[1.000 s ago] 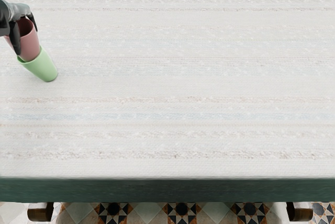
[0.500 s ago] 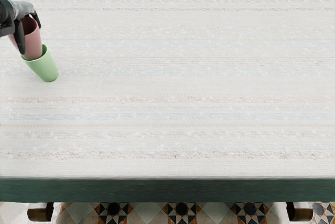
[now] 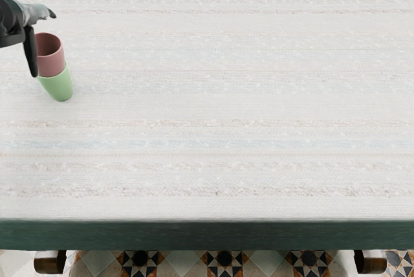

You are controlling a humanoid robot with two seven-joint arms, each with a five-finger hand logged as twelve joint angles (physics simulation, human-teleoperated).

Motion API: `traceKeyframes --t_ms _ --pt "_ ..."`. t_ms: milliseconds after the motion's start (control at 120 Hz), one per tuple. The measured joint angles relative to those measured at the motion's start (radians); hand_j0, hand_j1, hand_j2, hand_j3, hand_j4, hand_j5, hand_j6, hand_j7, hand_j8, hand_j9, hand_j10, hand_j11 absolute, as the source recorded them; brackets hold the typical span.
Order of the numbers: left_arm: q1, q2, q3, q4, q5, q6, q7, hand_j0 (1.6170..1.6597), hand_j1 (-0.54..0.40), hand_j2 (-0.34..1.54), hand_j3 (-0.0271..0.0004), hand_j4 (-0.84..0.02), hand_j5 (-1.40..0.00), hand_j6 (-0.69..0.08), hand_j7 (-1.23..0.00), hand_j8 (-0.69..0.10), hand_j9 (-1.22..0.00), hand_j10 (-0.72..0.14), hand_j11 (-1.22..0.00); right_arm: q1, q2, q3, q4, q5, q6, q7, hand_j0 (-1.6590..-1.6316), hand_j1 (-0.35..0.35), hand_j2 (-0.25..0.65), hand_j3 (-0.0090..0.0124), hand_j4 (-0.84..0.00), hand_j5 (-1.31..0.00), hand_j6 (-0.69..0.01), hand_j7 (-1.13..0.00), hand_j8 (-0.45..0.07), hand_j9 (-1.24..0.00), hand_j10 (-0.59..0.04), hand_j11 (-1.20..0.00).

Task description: Pick up cup and place in cup with left hand

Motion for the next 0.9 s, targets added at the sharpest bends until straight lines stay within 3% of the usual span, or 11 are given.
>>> traceKeyframes --t_ms 175,433,500,642,717,900 --pt "-0.011 -0.003 -0.001 -0.041 -0.044 -0.011 0.0 1.6579 0.328 0.01 0.0 -0.026 -0.03 -0.024 -0.03 -0.024 -0.03 -0.025 -0.03 0.0 0.0 0.0 0.0 0.0 0.0 0.0 -1.6581 -0.32 -0.005 0.0 -0.024 -0.03 -0.024 -0.03 -0.024 -0.03 -0.024 -0.03" --pt "-0.038 -0.085 -0.004 -0.09 -0.079 -0.013 0.0 1.658 0.344 0.0 0.0 -0.01 -0.01 -0.011 -0.01 -0.01 -0.01 -0.009 -0.01 0.0 0.0 0.0 0.0 0.0 0.0 0.0 -1.6581 -0.32 -0.005 0.0 -0.024 -0.03 -0.024 -0.03 -0.024 -0.03 -0.024 -0.03" --pt "-0.042 -0.042 -0.008 -0.14 -0.13 -0.013 0.0 1.658 0.345 0.0 0.0 -0.008 -0.01 -0.009 -0.01 -0.008 -0.01 -0.007 -0.01 0.0 0.0 0.0 0.0 0.0 0.0 0.0 -1.6581 -0.32 -0.005 0.0 -0.024 -0.03 -0.024 -0.03 -0.024 -0.03 -0.024 -0.03" --pt "-0.027 0.101 -0.031 -0.328 -0.286 -0.039 0.0 1.658 0.348 0.0 0.0 -0.006 0.0 -0.007 0.0 -0.007 0.0 -0.005 0.0 0.0 0.0 0.0 0.0 0.0 0.0 0.0 -1.6581 -0.32 -0.005 0.0 -0.024 -0.03 -0.024 -0.03 -0.024 -0.03 -0.024 -0.03" --pt "-0.025 0.118 -0.047 -0.399 -0.337 -0.055 0.0 1.658 0.349 0.0 0.0 -0.006 0.0 -0.007 0.0 -0.006 0.0 -0.005 0.0 0.0 0.0 0.001 0.0 0.0 0.0 0.0 -1.6581 -0.32 -0.005 0.0 -0.024 -0.03 -0.024 -0.03 -0.024 -0.03 -0.024 -0.03" --pt "0.027 0.284 -0.112 -0.471 -0.594 -0.246 0.0 1.658 0.349 0.0 0.0 -0.004 0.0 -0.005 0.0 -0.005 0.0 -0.004 0.0 0.0 0.0 0.001 0.0 0.0 0.0 0.0 -1.6581 -0.32 -0.005 0.0 -0.024 -0.03 -0.024 -0.03 -0.024 -0.03 -0.024 -0.03"
